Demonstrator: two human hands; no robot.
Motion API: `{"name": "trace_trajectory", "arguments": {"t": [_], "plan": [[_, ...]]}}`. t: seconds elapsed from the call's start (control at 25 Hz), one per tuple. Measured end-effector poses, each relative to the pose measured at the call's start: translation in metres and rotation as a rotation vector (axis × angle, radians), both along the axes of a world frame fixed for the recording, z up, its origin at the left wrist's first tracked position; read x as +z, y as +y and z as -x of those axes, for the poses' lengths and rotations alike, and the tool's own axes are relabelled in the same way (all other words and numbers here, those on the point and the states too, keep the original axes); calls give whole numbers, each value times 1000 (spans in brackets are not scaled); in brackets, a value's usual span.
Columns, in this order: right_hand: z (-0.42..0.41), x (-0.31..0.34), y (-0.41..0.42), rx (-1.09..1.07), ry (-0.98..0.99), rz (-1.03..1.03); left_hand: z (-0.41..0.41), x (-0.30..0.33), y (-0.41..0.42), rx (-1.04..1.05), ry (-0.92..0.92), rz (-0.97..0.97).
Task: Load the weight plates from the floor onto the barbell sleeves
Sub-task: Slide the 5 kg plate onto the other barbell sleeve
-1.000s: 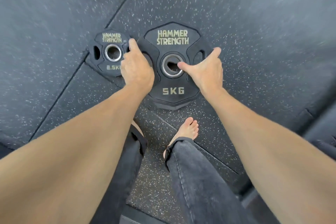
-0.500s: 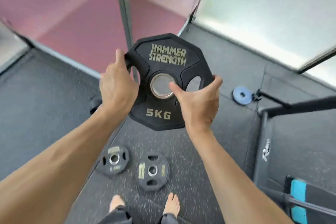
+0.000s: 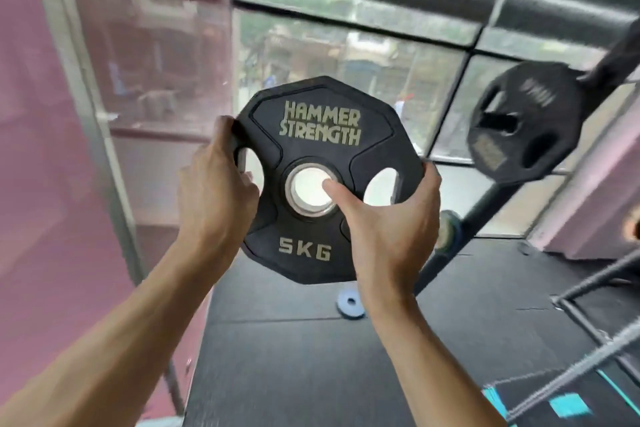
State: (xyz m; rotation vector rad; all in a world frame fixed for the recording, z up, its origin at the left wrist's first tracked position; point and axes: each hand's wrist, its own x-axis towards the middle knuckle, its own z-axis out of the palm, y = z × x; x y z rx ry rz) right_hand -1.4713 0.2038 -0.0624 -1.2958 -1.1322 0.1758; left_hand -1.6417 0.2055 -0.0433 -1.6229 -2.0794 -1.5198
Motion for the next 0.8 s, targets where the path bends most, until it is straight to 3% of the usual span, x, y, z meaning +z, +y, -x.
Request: {"name": "trace_trajectory", "arguments": {"t": [0.36,0.8], "plan": [[-85,118,-69,-372,26,-261,-103,118,5,-435,-48,-208],[-205,134,-93,-662,68,-354,-258,138,27,-835,-85,-220]]}}
